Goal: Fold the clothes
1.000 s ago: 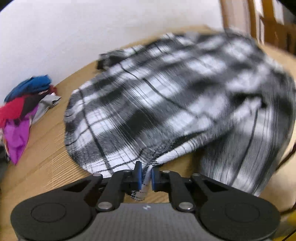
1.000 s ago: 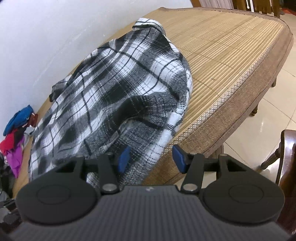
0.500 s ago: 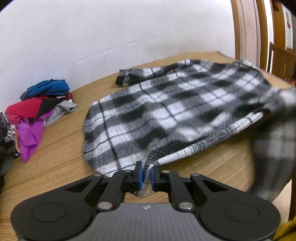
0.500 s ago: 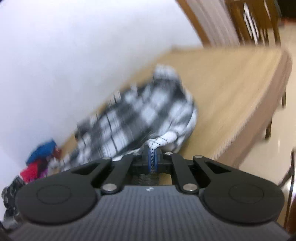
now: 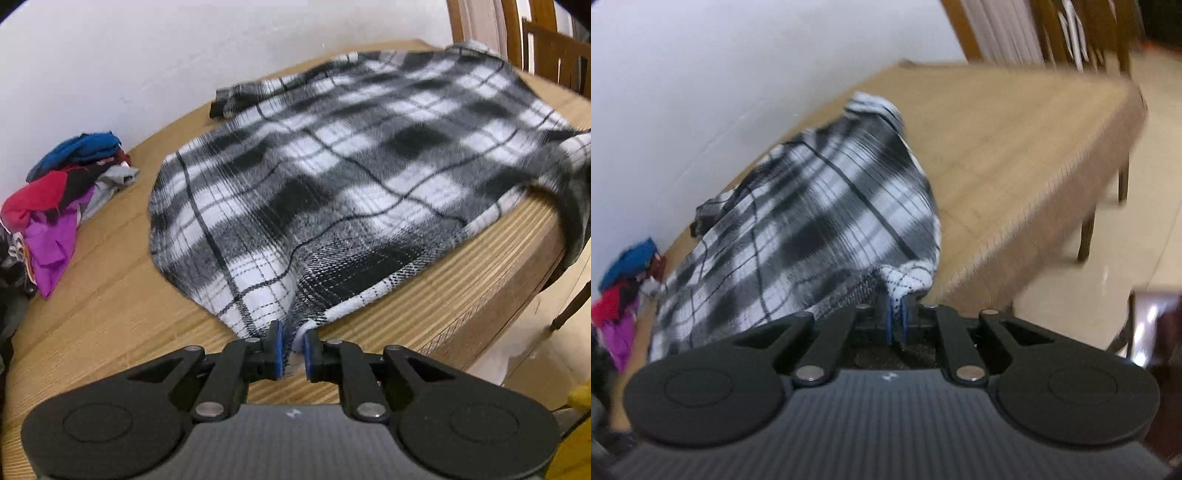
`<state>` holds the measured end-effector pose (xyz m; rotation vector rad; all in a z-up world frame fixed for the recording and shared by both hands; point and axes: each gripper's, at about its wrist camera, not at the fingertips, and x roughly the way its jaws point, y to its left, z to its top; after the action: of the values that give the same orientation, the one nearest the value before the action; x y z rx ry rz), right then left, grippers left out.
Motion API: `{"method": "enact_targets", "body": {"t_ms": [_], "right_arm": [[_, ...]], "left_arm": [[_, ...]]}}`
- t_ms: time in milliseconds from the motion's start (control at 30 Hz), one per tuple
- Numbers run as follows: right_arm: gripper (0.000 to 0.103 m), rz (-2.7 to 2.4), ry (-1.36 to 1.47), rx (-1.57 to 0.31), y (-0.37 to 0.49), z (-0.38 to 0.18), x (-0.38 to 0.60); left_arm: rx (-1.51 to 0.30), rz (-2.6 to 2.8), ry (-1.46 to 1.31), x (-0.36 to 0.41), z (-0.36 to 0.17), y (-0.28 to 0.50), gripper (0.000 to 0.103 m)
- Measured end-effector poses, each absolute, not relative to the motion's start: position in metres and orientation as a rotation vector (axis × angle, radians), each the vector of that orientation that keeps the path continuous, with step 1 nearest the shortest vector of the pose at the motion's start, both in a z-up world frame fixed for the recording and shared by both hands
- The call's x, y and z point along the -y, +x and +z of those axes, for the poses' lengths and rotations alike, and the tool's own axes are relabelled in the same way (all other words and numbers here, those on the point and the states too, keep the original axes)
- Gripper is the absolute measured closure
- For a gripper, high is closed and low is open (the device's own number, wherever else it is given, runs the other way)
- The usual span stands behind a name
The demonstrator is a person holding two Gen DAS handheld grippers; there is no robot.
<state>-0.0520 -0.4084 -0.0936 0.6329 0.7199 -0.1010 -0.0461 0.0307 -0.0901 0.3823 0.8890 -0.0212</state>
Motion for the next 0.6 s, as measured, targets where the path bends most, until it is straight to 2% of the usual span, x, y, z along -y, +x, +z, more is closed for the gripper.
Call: {"method": "enact_targets", "body": {"t_ms": [133, 467, 533, 600], "right_arm": [[0.071, -0.109, 0.638, -0.828, -0.043, -0.113, 0.414], [0.068, -0.060, 0.604, -0.884, -0.032, -0.132, 0.413], [0.064, -0.051, 0.616, -0.903, -0.026, -0.141, 0.412], [0.059, -0.009, 0.668, -0.938, -0.023, -0.154, 0.412]], "left_arm": [[-0.896, -0.001, 0.409, -0.023, -0.097, -0.041, 0.087], [-0.884, 0.036, 0.450, -0.012, -0.101, -0.037, 0.078], [-0.879, 0.042, 0.472, -0.009, -0.101, -0.037, 0.072], [-0.874, 0.052, 0.471, -0.009, -0.100, -0.037, 0.060]]}}
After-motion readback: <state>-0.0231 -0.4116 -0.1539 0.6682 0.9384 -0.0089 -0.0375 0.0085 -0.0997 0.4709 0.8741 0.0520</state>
